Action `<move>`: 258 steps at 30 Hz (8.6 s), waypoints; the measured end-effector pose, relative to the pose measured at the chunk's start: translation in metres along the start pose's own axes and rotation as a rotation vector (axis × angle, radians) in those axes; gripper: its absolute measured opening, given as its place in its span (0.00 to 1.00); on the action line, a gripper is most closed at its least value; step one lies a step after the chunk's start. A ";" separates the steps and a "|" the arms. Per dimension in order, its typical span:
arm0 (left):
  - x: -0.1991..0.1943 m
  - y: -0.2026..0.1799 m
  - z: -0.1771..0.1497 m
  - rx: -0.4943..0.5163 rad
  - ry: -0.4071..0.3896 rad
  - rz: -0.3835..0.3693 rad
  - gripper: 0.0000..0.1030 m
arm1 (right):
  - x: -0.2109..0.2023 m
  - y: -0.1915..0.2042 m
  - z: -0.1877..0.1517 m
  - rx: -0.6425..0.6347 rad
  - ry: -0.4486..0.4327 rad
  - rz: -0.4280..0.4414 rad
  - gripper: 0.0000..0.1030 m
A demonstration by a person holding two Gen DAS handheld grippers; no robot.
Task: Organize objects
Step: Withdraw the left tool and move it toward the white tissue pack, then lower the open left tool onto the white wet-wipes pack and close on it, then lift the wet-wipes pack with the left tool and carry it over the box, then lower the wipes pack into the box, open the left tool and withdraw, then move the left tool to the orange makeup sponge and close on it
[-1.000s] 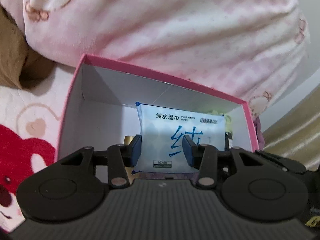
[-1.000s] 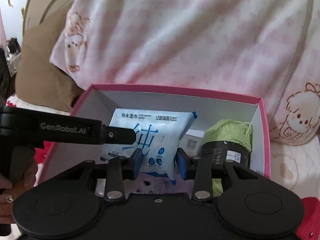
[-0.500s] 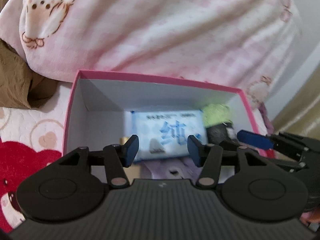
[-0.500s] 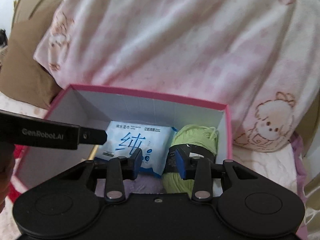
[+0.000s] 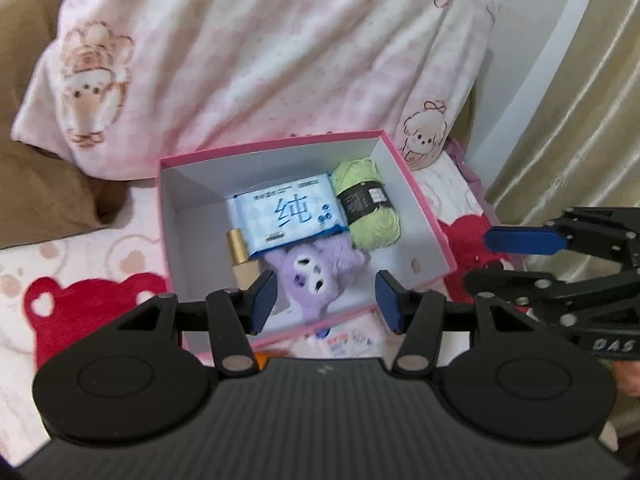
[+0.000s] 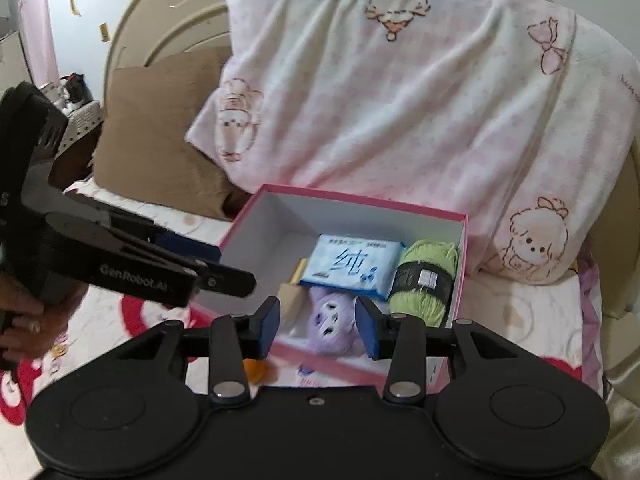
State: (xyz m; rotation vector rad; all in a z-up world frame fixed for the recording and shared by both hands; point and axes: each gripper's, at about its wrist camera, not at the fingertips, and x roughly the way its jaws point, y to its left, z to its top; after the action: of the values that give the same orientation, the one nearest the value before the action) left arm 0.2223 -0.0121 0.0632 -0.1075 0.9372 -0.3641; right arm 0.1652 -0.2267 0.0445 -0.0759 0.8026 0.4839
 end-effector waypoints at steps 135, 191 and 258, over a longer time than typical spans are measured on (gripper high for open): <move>-0.004 -0.017 -0.025 -0.111 -0.051 -0.038 0.42 | 0.040 0.046 -0.044 -0.069 -0.149 -0.007 0.79; 0.006 0.020 -0.084 -0.030 -0.038 -0.046 0.56 | 0.005 0.032 -0.070 -0.052 -0.050 0.099 0.70; 0.107 0.023 -0.170 -0.191 0.002 0.017 0.40 | 0.147 0.063 -0.161 -0.195 -0.040 0.124 0.39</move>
State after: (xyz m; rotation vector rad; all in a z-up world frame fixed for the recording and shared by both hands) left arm 0.1494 -0.0166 -0.1251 -0.2739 0.9729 -0.2580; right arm 0.1161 -0.1529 -0.1646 -0.1968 0.7218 0.6780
